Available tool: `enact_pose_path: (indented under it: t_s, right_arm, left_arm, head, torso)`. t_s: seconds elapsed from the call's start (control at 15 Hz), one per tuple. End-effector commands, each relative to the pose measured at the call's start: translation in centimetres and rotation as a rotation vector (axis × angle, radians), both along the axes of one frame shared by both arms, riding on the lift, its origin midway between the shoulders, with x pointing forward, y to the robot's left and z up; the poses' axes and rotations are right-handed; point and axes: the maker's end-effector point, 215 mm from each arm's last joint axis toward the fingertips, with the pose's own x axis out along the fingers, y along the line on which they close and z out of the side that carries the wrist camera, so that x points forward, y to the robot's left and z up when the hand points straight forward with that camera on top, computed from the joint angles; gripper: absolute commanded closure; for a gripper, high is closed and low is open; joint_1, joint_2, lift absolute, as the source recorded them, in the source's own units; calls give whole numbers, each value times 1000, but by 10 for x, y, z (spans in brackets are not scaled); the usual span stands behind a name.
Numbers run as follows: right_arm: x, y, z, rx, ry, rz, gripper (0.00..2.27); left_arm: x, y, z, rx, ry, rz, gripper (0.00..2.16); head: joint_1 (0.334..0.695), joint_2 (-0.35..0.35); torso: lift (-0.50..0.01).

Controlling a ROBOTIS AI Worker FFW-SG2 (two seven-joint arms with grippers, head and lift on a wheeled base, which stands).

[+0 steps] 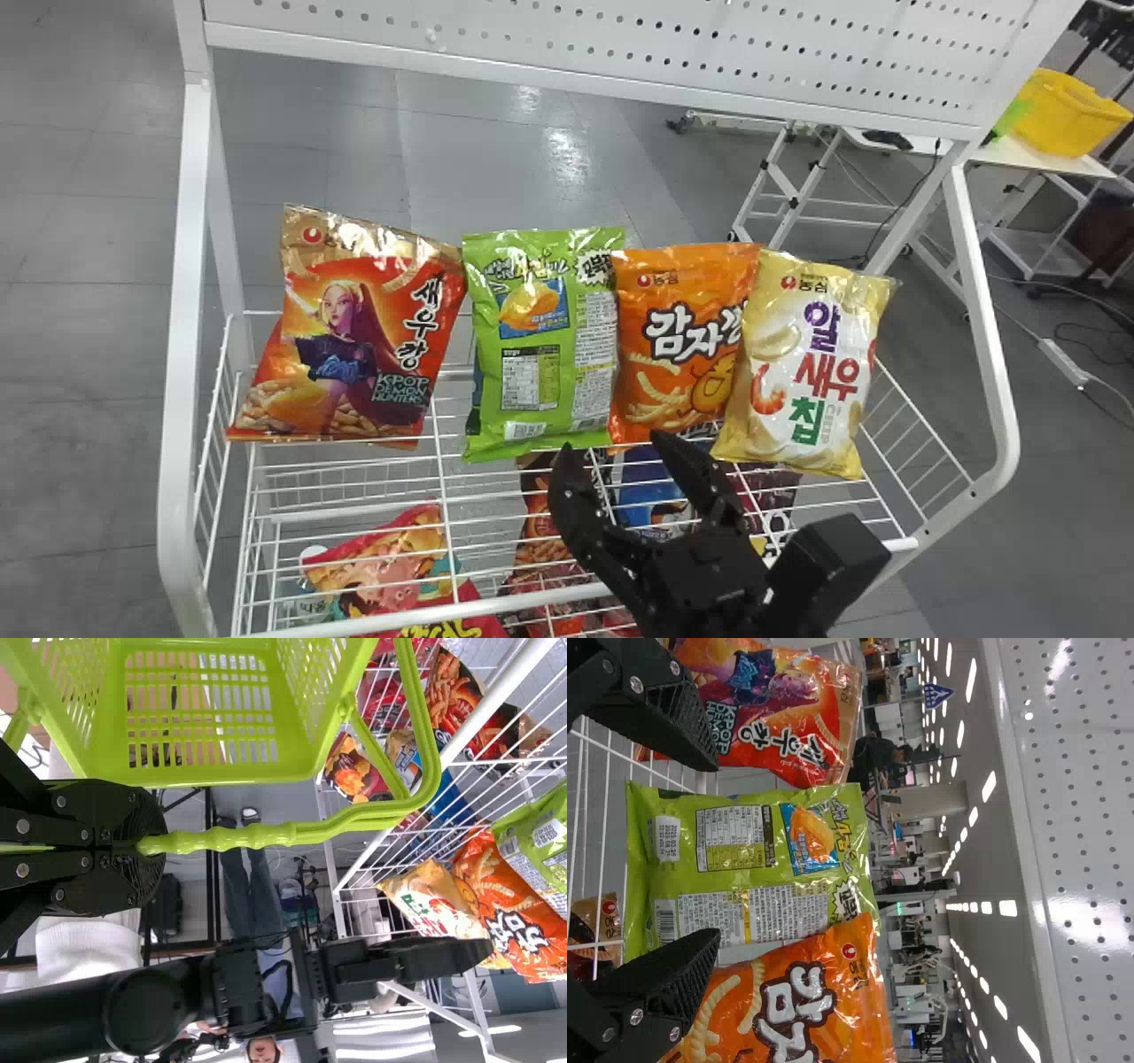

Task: Hold basket handle with left hand then pick Gkobukchip with right hand and place into basket

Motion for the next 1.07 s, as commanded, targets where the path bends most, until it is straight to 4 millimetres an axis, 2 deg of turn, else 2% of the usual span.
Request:
enact_pose_path:
  t_s: [0.0, 0.13, 0.27, 0.53, 0.8, 1.0]
  right_arm:
    - [17, -3, 2, -17, -13, -15, 167]
    - [37, -6, 4, -37, -13, -22, 167]
    - [57, -5, -7, -48, 20, -20, 167]
    - [89, 7, -17, -61, 46, 0, 167]
    - [108, 17, -20, -90, 47, 8, 167]
    - [120, 26, -30, -117, 76, 16, 167]
  left_arm:
    - [1, 0, 0, 7, -7, -9, 1733]
    - [4, 1, -1, 15, -16, -14, 1733]
    - [3, 3, -1, 19, -16, -12, 1733]
    - [3, 5, -3, 23, -12, -9, 1733]
    - [2, 6, -8, 27, 1, -6, 1733]
    - [2, 10, -12, 30, 11, -4, 1733]
  head:
    - [695, -350]
    - [695, -350]
    - [695, -350]
    - [695, -350]
    - [695, -309]
    - [695, -284]
  torso:
    - [-32]
    - [-32]
    - [-32]
    - [-32]
    - [-32]
    - [-32]
